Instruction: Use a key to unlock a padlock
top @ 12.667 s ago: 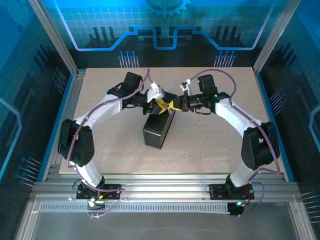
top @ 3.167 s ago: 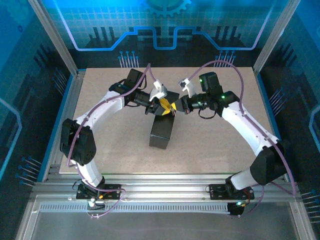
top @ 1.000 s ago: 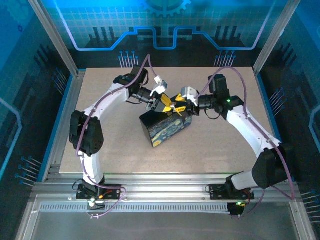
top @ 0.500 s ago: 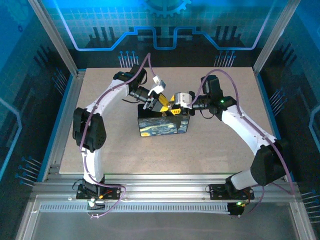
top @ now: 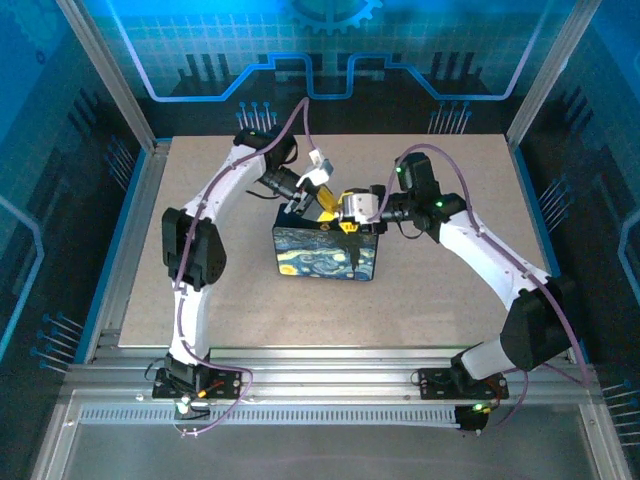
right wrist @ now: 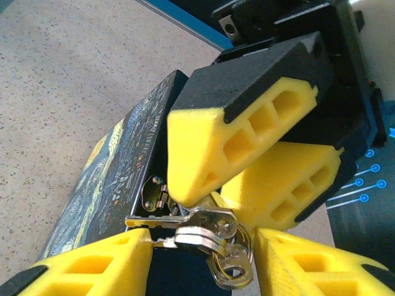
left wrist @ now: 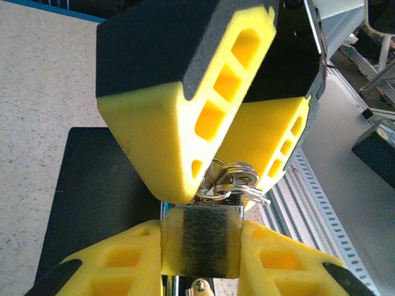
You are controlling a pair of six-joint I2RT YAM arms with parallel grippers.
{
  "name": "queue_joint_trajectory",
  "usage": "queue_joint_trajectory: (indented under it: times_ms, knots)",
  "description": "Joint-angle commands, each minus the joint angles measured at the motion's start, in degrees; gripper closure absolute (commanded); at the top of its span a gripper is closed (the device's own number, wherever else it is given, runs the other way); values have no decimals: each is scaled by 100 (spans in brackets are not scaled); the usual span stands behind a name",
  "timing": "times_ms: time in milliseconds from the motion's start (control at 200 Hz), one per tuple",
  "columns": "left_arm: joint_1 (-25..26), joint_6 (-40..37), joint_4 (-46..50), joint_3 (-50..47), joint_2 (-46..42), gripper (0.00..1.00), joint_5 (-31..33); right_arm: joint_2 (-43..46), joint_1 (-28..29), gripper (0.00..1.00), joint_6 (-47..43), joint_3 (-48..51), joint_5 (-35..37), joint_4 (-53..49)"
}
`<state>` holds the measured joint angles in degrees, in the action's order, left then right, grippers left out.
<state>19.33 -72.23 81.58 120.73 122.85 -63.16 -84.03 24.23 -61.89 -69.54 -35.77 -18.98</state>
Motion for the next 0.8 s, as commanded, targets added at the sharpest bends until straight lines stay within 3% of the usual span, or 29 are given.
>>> queue_joint_trajectory:
  times_ms: [0,215,425,610,795]
  knots:
    - [158,-577,798,362,-181,98,-1166,-291,168,56,-210,-154,272,184]
    - [181,-362,570,309,-266,98,-1028,-456,311,55,-348,-379,289,-86]
    - [173,-21,37,-132,-614,99,-791,-245,-10,51,-485,-350,438,-390]
    - [202,145,-174,-252,-701,98,-835,-196,140,55,-414,-367,173,-251]
    - [251,200,-181,-218,-684,98,-815,-299,360,66,-375,-435,22,-149]
